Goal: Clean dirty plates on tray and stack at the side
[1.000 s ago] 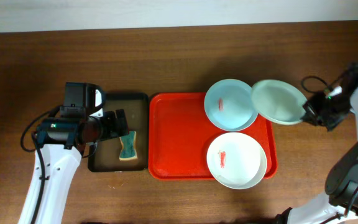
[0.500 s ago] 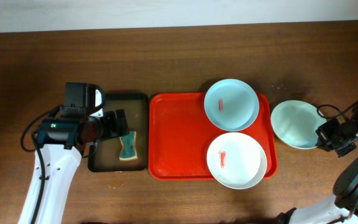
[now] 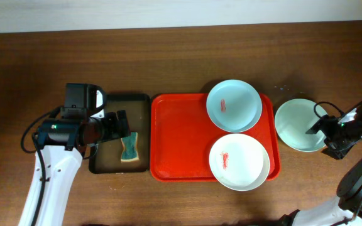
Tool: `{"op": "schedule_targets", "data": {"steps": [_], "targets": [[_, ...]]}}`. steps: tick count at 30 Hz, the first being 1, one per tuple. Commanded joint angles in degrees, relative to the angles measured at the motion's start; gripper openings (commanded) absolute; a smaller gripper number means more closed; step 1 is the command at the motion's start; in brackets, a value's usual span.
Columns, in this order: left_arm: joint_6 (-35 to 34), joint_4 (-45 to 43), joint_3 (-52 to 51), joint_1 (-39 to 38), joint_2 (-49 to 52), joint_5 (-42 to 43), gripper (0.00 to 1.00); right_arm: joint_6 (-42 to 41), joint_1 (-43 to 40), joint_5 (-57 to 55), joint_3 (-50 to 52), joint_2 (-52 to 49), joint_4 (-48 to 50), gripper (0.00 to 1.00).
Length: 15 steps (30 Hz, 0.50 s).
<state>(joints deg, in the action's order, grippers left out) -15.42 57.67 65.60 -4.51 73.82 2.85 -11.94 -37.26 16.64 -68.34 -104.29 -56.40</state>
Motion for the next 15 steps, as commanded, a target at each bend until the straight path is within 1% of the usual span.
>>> {"op": "schedule_targets", "data": {"steps": [1,4,8,13,15], "targets": [[0.3,-0.1,0.9,0.2,-0.4,0.6,0.99,4.2,2.4,3.9,0.3,1.6,-1.4,0.77],[0.3,-0.1,0.9,0.2,-0.4,0.6,0.99,4.7,7.3,3.7,0.3,1.6,-3.9,0.75],[0.3,-0.1,0.9,0.2,-0.4,0.6,0.99,6.0,13.0,3.6,0.3,1.6,-6.9,0.75],[0.3,-0.1,0.9,0.2,-0.4,0.6,0.99,6.0,21.0,0.4,0.8,1.6,-12.3,0.75],[0.3,-0.1,0.9,0.2,-0.4,0.6,0.99,6.0,25.1,-3.2,1.8,1.6,-13.7,0.75]]}}
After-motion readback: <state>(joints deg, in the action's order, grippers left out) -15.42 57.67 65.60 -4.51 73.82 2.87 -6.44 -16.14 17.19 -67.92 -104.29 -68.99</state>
